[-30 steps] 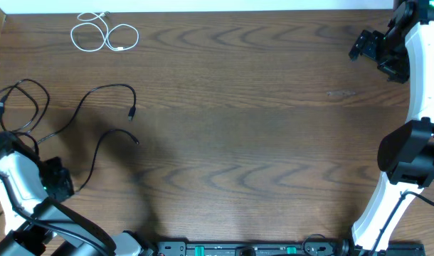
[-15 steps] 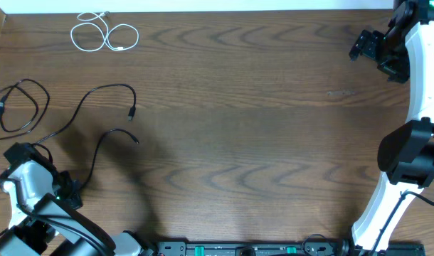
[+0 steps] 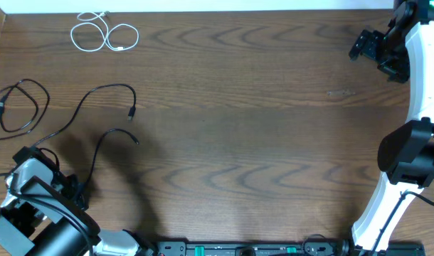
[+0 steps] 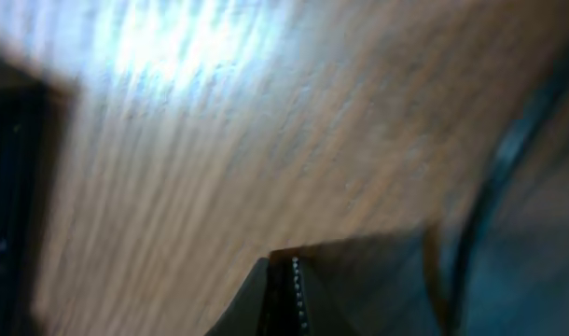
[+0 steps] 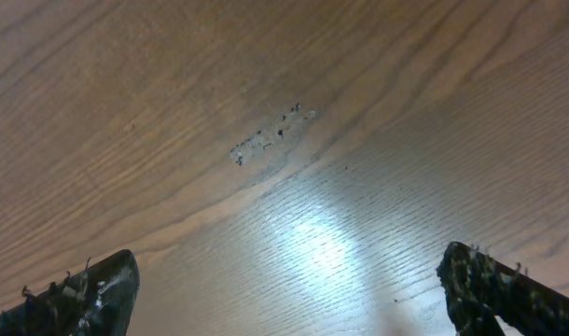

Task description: Untangle cables

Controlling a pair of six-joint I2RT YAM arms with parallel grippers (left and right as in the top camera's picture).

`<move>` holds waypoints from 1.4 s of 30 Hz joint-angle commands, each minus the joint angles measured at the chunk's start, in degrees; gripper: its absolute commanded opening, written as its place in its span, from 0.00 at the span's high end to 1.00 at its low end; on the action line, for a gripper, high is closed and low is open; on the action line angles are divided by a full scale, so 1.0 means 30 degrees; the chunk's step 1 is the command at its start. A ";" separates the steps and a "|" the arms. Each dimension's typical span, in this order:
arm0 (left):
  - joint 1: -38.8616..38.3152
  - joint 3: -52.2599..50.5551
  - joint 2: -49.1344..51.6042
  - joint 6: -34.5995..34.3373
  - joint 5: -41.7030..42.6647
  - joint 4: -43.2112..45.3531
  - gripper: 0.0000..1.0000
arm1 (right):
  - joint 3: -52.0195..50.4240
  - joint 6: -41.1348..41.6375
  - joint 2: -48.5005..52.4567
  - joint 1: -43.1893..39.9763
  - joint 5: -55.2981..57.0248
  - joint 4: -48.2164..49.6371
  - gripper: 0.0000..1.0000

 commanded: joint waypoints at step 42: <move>-0.1843 -0.0474 0.1523 0.3614 1.0477 0.8306 0.92 | -0.0022 -0.0182 0.0160 -0.0029 0.0029 -0.0015 0.01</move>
